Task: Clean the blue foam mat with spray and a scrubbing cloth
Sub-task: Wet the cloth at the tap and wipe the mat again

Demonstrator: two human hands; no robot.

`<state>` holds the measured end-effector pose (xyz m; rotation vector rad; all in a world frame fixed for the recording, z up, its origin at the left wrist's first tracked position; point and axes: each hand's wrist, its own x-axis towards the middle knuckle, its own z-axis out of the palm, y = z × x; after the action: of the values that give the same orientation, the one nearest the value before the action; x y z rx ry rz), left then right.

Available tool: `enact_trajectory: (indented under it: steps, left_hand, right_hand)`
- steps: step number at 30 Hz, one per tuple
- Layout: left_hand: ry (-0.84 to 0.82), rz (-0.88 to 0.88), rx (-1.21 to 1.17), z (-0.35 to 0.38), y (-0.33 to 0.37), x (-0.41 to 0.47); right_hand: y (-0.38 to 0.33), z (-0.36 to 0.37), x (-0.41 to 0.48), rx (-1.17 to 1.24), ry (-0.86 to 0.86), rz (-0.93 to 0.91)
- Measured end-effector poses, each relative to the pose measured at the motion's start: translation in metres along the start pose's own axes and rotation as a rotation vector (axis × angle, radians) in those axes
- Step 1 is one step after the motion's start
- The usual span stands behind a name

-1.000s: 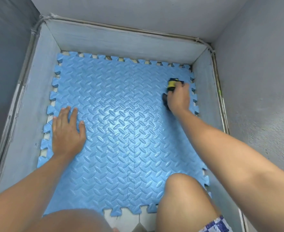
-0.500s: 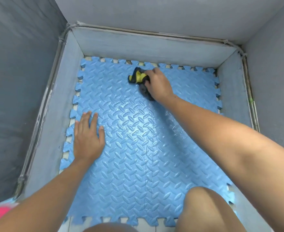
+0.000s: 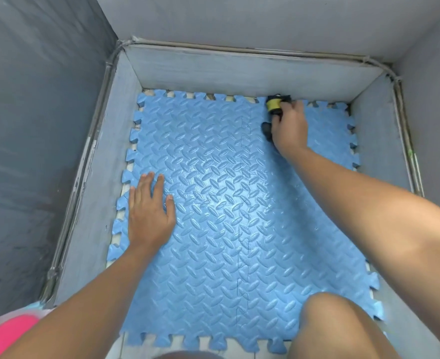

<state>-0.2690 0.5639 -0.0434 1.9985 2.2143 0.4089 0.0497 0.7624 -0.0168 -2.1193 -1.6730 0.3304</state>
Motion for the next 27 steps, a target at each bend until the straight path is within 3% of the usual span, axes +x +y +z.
enact_trajectory:
  steps: [5, 9, 11, 16, 18, 22, 27]
  left_hand:
    - [-0.002, -0.001, -0.012, 0.000, 0.000, 0.000]
    - [-0.017, 0.015, -0.007, 0.001, -0.001, 0.000]
    - [-0.047, 0.012, -0.019, 0.002, 0.000, 0.000]
    - [-0.169, 0.004, -0.048, -0.003, -0.009, -0.034]
    - [-0.199, 0.017, -0.043, -0.010, -0.015, -0.057]
    - [-0.279, -0.005, -0.055, -0.028, -0.025, -0.096]
    - [-0.318, -0.115, -0.153, -0.060, -0.045, -0.167]
  right_hand:
    - [-0.124, 0.053, -0.057, 0.056, -0.271, -0.412]
    - [-0.140, 0.054, -0.080, -0.026, -0.407, -0.672]
    - [-0.118, 0.043, -0.069, -0.018, -0.394, -0.610]
    - [-0.026, 0.002, -0.014, -0.047, -0.239, -0.211]
    - [-0.003, -0.010, -0.010, -0.062, -0.213, -0.132]
    - [-0.011, -0.010, -0.065, -0.057, -0.242, -0.179]
    - [-0.076, 0.011, -0.183, 0.042, -0.362, -0.367]
